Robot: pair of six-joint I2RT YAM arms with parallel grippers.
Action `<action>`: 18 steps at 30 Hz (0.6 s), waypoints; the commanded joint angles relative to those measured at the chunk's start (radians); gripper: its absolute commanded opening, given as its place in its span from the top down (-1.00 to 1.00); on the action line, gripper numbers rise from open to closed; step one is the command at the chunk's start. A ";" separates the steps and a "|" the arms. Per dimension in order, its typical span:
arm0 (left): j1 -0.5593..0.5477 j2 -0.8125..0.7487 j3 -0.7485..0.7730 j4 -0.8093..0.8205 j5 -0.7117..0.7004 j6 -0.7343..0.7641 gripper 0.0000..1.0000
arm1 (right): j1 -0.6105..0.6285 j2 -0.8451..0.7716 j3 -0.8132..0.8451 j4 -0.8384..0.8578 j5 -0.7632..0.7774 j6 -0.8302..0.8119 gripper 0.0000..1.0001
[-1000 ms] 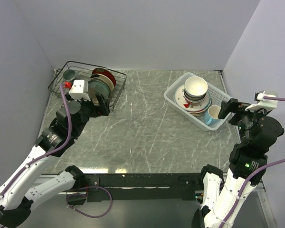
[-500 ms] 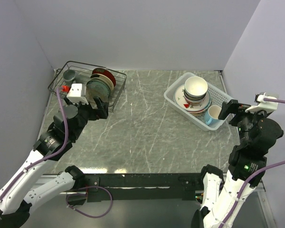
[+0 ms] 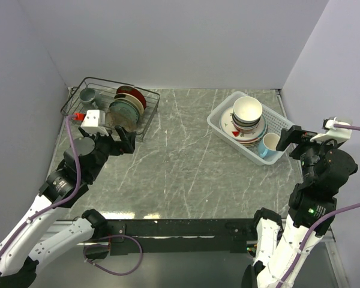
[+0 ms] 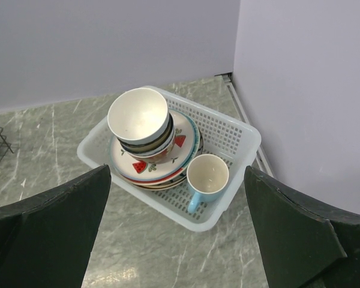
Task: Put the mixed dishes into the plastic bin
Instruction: Reset both arms
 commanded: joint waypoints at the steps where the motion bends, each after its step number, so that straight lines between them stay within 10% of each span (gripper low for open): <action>1: 0.005 -0.008 -0.007 0.040 0.020 -0.014 -0.99 | -0.005 0.002 -0.001 0.040 0.022 0.014 -1.00; 18: 0.006 -0.063 -0.020 0.065 0.039 -0.024 -0.99 | -0.005 0.005 -0.001 0.046 0.034 0.015 -1.00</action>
